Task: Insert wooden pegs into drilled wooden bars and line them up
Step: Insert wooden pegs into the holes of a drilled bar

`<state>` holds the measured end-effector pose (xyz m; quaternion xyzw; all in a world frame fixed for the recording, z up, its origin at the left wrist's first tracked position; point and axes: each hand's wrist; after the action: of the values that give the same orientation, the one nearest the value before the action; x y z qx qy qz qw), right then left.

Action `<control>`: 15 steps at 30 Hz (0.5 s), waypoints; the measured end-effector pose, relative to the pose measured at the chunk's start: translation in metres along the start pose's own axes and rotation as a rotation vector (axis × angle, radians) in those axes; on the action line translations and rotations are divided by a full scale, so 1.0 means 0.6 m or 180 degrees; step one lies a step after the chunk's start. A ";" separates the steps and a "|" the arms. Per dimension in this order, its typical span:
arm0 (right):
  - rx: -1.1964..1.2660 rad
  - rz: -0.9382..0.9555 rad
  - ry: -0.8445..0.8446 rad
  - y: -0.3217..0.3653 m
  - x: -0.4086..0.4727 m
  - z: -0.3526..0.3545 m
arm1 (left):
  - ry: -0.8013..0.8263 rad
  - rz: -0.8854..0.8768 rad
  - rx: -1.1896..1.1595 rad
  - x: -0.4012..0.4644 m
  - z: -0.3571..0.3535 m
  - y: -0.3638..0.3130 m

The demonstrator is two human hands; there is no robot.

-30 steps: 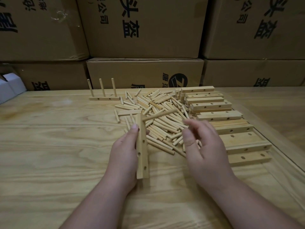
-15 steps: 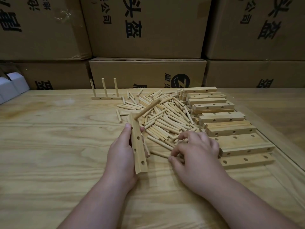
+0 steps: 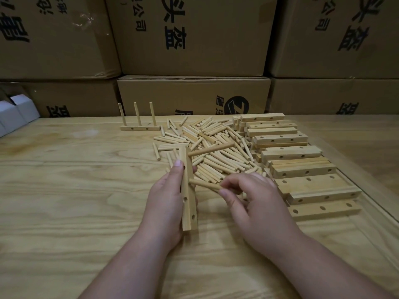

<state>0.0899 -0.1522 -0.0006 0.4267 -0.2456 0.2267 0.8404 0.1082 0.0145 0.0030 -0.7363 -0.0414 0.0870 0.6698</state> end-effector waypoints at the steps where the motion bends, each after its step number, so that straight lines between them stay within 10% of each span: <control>1: 0.0025 0.0039 -0.0002 -0.001 0.000 0.001 | 0.0000 -0.0002 0.0001 -0.001 0.000 -0.001; 15: 0.0516 0.0314 -0.0122 -0.009 0.002 0.004 | 0.0066 -0.0256 0.0491 -0.005 -0.001 0.003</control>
<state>0.0932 -0.1569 -0.0018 0.4849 -0.2633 0.2788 0.7861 0.1055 0.0132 0.0012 -0.6810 -0.0572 0.0554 0.7279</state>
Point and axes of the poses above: each hand's wrist, its own x-axis towards the middle knuckle, its own z-axis out of the back of the hand, y = z × x, and after that the axes turned 14 degrees about x, right-handed
